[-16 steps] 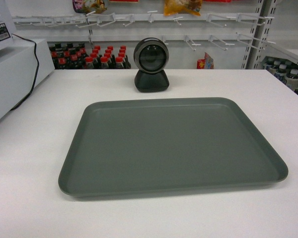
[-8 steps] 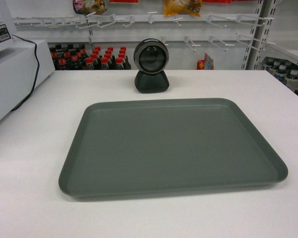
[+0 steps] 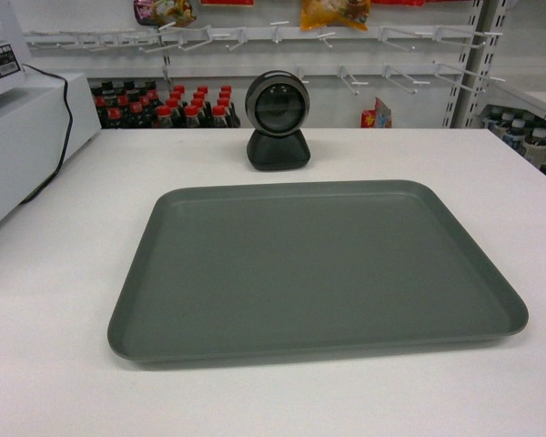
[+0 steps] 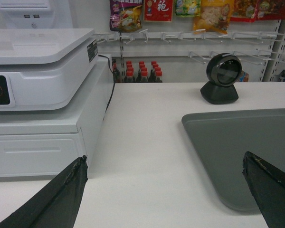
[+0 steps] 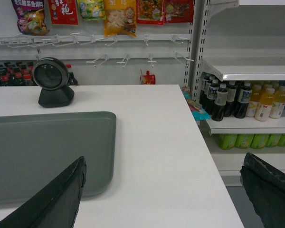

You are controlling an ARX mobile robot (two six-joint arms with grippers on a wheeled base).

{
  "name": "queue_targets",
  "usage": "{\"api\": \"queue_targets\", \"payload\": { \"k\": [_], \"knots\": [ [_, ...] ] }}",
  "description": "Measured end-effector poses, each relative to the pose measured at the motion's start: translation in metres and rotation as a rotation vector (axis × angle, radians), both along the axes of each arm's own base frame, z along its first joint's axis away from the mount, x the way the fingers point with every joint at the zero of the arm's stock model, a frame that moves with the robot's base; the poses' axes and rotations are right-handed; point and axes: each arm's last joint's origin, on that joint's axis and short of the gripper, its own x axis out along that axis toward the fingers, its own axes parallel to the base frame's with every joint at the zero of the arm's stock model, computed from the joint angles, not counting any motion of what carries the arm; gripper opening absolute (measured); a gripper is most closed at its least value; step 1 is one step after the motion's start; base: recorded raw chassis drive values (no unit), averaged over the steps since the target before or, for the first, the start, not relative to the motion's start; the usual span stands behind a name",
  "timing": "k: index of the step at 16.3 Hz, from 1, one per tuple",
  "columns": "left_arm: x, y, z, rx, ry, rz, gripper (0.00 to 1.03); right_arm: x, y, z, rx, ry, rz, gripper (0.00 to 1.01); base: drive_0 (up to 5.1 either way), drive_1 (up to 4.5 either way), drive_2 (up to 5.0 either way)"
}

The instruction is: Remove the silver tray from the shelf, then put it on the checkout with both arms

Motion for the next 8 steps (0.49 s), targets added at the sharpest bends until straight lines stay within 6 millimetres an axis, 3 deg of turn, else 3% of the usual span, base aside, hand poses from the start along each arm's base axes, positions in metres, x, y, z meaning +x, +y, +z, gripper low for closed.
{"api": "queue_targets", "payload": {
  "k": [8],
  "knots": [
    [0.0000, 0.0000, 0.0001, 0.000, -0.001, 0.000, 0.98, 0.0000, 0.0000, 0.0000, 0.000, 0.000, 0.000, 0.98, 0.0, 0.00, 0.0]
  ]
}}
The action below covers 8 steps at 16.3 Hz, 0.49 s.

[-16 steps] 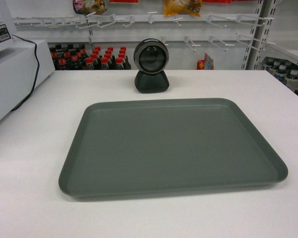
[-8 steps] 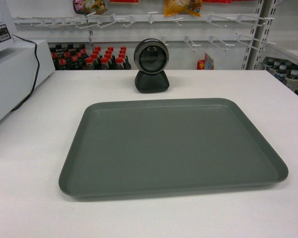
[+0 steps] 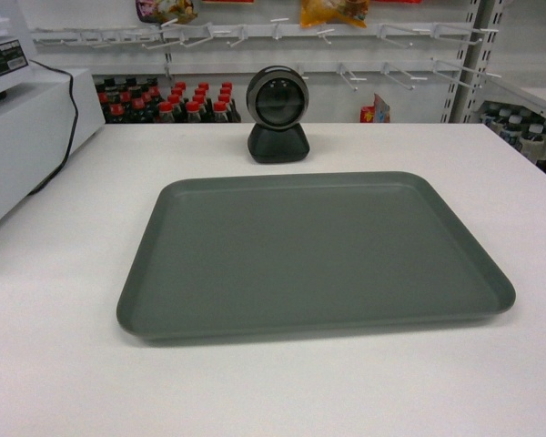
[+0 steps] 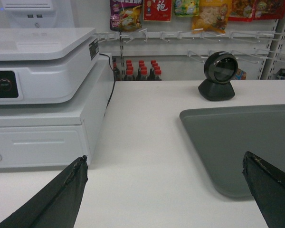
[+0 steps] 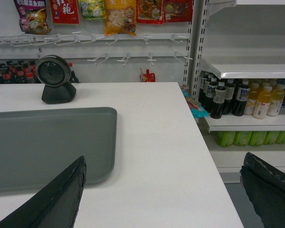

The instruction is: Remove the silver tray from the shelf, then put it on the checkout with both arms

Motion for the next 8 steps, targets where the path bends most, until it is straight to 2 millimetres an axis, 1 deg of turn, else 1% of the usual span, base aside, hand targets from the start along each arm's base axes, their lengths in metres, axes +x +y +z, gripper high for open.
{"api": "queue_targets", "payload": {
  "k": [8],
  "knots": [
    [0.0000, 0.0000, -0.0001, 0.000, 0.001, 0.000, 0.98, 0.0000, 0.0004, -0.0002, 0.000, 0.002, 0.004, 0.98, 0.0, 0.00, 0.0]
  ]
}}
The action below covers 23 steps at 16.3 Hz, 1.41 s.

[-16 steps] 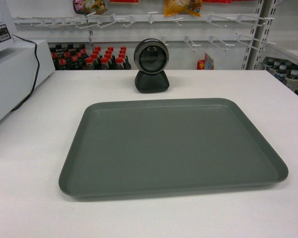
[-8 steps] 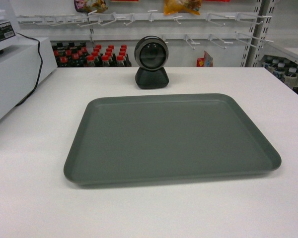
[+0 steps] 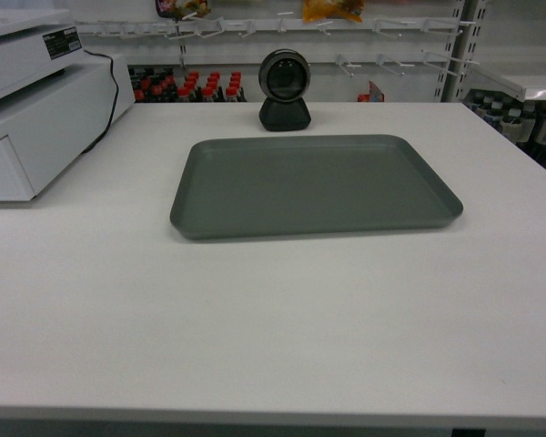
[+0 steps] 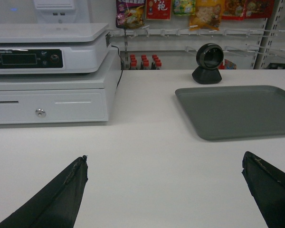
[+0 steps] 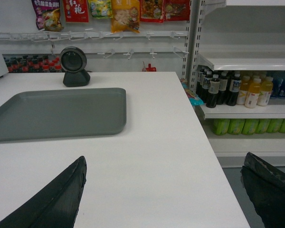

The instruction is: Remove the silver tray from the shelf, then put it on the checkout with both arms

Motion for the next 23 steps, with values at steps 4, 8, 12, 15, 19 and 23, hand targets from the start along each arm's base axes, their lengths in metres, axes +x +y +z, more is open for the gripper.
{"api": "queue_targets", "payload": {
  "k": [4, 8, 12, 15, 19, 23],
  "knots": [
    [0.0000, 0.0000, 0.0001, 0.000, -0.002, 0.000, 0.98, 0.0000, 0.0000, 0.0004, 0.000, -0.004, 0.000, 0.98, 0.0, 0.00, 0.0],
    [0.0000, 0.0000, 0.0001, 0.000, -0.002, 0.000, 0.98, 0.0000, 0.0000, 0.0005, 0.000, -0.005, 0.000, 0.98, 0.0, 0.00, 0.0],
    [0.0000, 0.0000, 0.0001, 0.000, -0.001, -0.001, 0.98, 0.0000, 0.0000, 0.0003, 0.000, -0.003, 0.000, 0.98, 0.0, 0.00, 0.0],
    [0.0000, 0.0000, 0.0005, 0.000, -0.005, 0.000, 0.98, 0.0000, 0.0000, 0.0007, 0.000, -0.007, 0.000, 0.98, 0.0, 0.00, 0.0],
    [0.0000, 0.0000, 0.0000, 0.000, 0.000, 0.000, 0.98, 0.0000, 0.0000, 0.0002, 0.000, -0.002, 0.000, 0.98, 0.0, 0.00, 0.0],
    [0.0000, 0.0000, 0.0003, 0.000, -0.003, 0.000, 0.98, 0.0000, 0.0000, 0.0006, 0.000, -0.006, 0.000, 0.98, 0.0, 0.00, 0.0]
  ]
}}
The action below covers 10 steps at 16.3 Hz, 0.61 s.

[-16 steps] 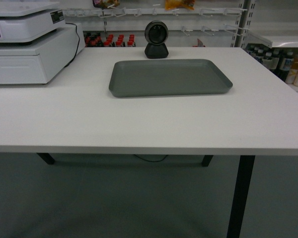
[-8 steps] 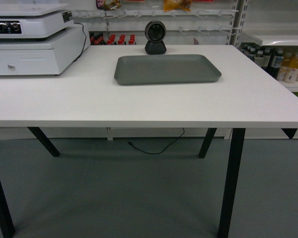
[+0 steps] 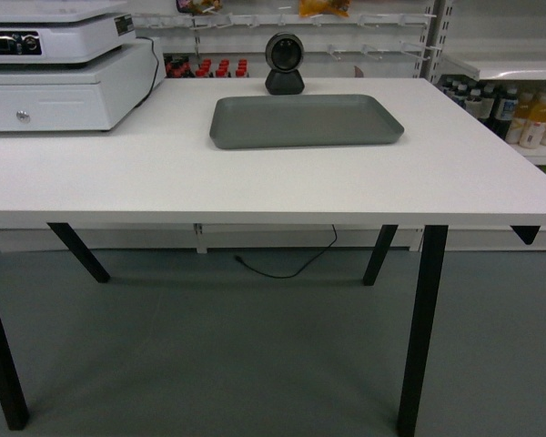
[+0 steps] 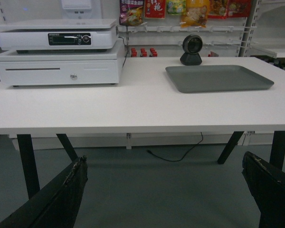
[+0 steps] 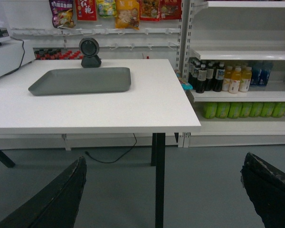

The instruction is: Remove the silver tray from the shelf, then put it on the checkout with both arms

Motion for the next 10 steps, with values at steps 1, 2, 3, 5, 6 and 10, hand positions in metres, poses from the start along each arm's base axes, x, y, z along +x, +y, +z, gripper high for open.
{"api": "queue_targets", "payload": {
  "k": [1, 2, 3, 5, 6, 10],
  "knots": [
    [0.0000, 0.0000, -0.0002, 0.000, 0.002, 0.000, 0.98, 0.0000, 0.0000, -0.0001, 0.000, 0.002, 0.000, 0.98, 0.0, 0.00, 0.0],
    [0.0000, 0.0000, -0.0003, 0.000, 0.003, 0.000, 0.98, 0.0000, 0.0000, -0.0003, 0.000, 0.003, 0.000, 0.98, 0.0, 0.00, 0.0],
    [0.0000, 0.0000, -0.0003, 0.000, 0.003, 0.000, 0.98, 0.0000, 0.0000, -0.0004, 0.000, 0.004, 0.000, 0.98, 0.0, 0.00, 0.0],
    [0.0000, 0.0000, -0.0002, 0.000, 0.002, 0.000, 0.98, 0.0000, 0.0000, -0.0003, 0.000, 0.003, 0.001, 0.98, 0.0, 0.00, 0.0],
    [0.0000, 0.0000, -0.0003, 0.001, 0.003, 0.000, 0.98, 0.0000, 0.0000, -0.0003, 0.000, 0.003, 0.000, 0.98, 0.0, 0.00, 0.0],
    [0.0000, 0.0000, -0.0003, 0.001, 0.003, 0.000, 0.98, 0.0000, 0.0000, -0.0004, 0.000, 0.004, 0.000, 0.98, 0.0, 0.00, 0.0]
  ]
}}
